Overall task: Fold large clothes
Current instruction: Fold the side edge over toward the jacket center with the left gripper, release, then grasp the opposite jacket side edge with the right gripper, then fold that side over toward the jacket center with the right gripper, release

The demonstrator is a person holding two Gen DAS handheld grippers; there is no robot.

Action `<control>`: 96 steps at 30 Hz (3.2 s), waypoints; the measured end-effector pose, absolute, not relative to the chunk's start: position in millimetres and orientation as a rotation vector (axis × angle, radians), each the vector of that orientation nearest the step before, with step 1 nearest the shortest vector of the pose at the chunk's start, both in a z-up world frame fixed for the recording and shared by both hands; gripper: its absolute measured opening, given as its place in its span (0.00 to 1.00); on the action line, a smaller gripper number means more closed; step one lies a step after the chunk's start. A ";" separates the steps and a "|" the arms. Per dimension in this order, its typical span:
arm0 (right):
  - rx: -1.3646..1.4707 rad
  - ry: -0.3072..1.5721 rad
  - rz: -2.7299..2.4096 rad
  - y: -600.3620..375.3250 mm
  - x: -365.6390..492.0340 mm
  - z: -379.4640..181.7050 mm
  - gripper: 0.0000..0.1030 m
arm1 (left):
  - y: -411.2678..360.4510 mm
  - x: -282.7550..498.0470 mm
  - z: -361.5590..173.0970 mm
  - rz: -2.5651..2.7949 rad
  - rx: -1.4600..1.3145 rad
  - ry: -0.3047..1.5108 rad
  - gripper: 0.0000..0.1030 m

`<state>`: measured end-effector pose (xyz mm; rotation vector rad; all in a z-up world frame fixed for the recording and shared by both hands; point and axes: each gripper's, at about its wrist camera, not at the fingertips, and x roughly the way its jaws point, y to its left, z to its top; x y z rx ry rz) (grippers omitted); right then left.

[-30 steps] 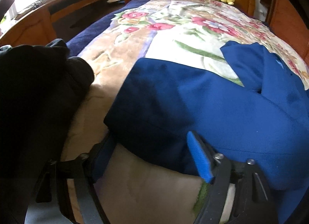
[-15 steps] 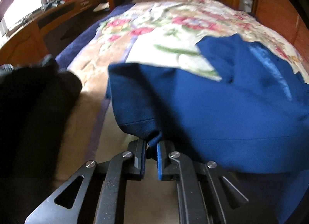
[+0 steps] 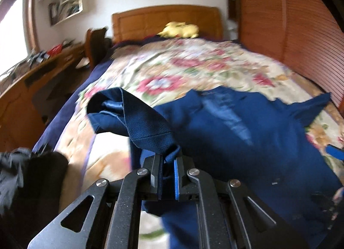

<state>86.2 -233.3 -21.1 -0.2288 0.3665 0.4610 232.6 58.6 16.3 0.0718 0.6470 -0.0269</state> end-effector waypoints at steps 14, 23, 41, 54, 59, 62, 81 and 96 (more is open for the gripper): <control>-0.161 0.366 0.376 -276.4 83.1 -18.9 1.00 | -55.0 189.2 54.0 -0.293 0.121 0.546 0.08; -0.149 0.385 0.360 -284.8 90.6 -21.7 1.00 | -73.6 166.7 12.9 -0.275 0.123 0.559 0.13; -0.167 0.408 0.387 -263.9 103.9 -20.8 1.00 | -3.3 112.7 -22.9 -0.180 0.077 0.519 0.76; -0.299 0.427 0.563 -207.1 85.2 -27.5 0.92 | 49.1 115.6 -48.5 -0.100 0.036 0.577 0.76; -0.351 0.443 0.627 -188.8 80.9 -31.6 0.86 | 54.0 115.0 -54.0 -0.097 0.033 0.592 0.76; -0.391 0.463 0.648 -181.7 81.6 -38.3 0.82 | 56.9 114.7 -56.7 -0.099 0.025 0.601 0.76; -0.279 0.455 0.553 -227.7 99.5 -18.8 0.11 | 50.0 108.1 -47.8 -0.097 0.022 0.550 0.76; -0.110 0.327 0.305 -324.8 60.6 -15.2 0.11 | 25.8 110.1 -44.3 -0.146 0.008 0.535 0.76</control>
